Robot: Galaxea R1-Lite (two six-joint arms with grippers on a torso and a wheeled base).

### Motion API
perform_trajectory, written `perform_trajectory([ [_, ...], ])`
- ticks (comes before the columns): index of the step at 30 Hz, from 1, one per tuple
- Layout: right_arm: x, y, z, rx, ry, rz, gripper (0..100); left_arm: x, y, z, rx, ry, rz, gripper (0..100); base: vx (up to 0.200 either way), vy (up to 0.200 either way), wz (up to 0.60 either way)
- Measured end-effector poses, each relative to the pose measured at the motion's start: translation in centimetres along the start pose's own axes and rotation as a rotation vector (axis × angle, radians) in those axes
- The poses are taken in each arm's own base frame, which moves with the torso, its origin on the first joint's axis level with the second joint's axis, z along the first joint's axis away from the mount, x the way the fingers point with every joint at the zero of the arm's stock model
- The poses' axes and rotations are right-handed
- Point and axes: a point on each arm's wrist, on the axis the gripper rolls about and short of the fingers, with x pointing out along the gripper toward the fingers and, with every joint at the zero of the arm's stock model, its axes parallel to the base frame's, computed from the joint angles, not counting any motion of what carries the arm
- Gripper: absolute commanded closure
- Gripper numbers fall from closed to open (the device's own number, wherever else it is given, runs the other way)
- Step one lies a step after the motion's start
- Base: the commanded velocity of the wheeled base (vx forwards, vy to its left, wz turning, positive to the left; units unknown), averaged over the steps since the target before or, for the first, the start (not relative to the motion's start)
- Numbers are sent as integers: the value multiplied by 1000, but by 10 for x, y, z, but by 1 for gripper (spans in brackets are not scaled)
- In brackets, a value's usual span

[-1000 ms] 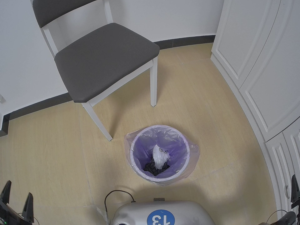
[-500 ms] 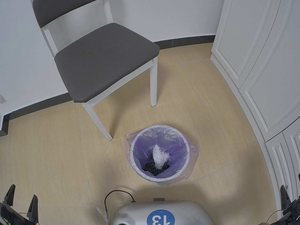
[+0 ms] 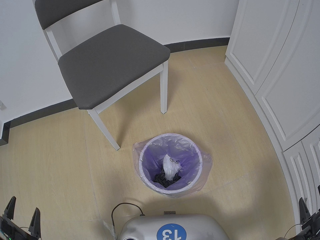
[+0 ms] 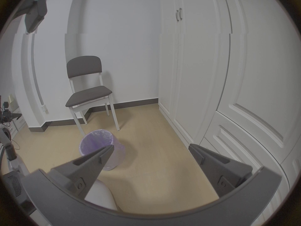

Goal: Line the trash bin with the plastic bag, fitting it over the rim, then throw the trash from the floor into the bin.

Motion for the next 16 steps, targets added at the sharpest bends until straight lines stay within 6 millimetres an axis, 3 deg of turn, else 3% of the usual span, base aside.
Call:
perform_trajectory([
  [16,0,0,0,5,1,8,0,0,0,0,0,1,0,0,0,0,0],
])
